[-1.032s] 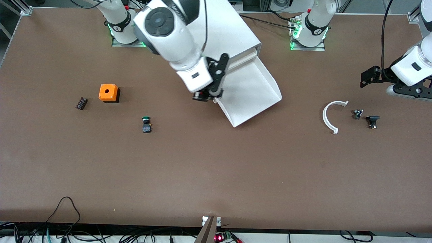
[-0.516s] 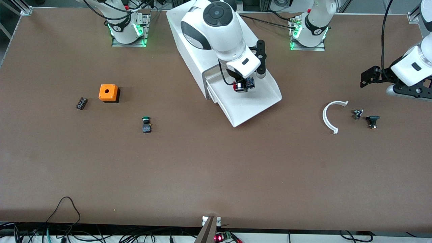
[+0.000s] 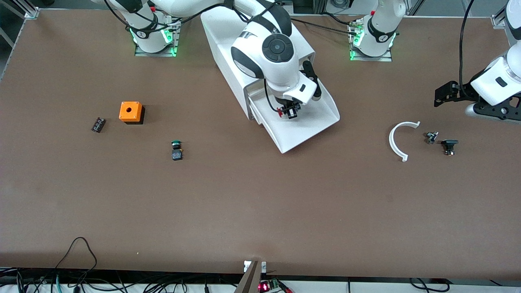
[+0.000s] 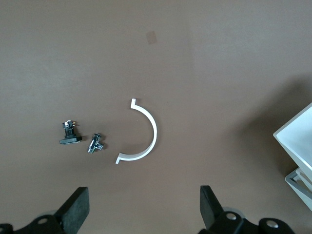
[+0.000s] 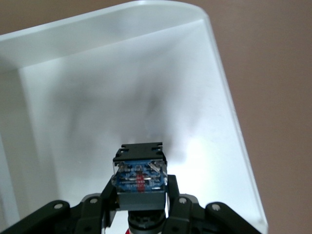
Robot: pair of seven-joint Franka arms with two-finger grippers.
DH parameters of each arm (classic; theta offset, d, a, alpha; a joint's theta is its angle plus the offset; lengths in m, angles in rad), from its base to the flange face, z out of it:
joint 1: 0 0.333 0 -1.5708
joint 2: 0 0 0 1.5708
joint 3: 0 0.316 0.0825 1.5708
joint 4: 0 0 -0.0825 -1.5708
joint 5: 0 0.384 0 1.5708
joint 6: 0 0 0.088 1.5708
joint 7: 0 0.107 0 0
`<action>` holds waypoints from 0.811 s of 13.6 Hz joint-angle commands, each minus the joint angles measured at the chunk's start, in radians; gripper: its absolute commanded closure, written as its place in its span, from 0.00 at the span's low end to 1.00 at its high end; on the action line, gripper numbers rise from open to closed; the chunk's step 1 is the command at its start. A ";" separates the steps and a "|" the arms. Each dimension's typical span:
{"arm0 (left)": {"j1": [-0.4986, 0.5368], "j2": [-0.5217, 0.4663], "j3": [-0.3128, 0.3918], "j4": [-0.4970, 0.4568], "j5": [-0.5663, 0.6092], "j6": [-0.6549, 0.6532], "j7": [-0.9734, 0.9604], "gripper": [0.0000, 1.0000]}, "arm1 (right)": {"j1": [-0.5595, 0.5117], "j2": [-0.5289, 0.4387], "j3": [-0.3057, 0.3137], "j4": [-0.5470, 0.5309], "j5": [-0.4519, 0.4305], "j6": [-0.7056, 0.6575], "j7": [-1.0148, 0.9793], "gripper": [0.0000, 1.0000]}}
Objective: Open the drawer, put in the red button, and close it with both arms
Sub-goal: 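Lower the red button into the drawer and open the right gripper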
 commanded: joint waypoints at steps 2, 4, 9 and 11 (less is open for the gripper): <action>-0.010 0.027 0.007 -0.013 -0.031 0.057 -0.013 0.00 | 0.052 0.031 -0.029 0.045 -0.012 -0.032 -0.041 0.66; -0.010 0.033 0.007 -0.045 -0.036 0.111 -0.044 0.00 | 0.071 0.054 -0.046 0.044 -0.014 -0.027 -0.042 0.65; -0.015 0.059 0.006 -0.074 -0.036 0.189 -0.053 0.00 | 0.097 0.059 -0.072 0.050 0.003 -0.006 0.023 0.00; -0.021 0.079 0.004 -0.096 -0.038 0.256 -0.054 0.00 | 0.085 0.039 -0.069 0.056 0.006 -0.006 0.053 0.00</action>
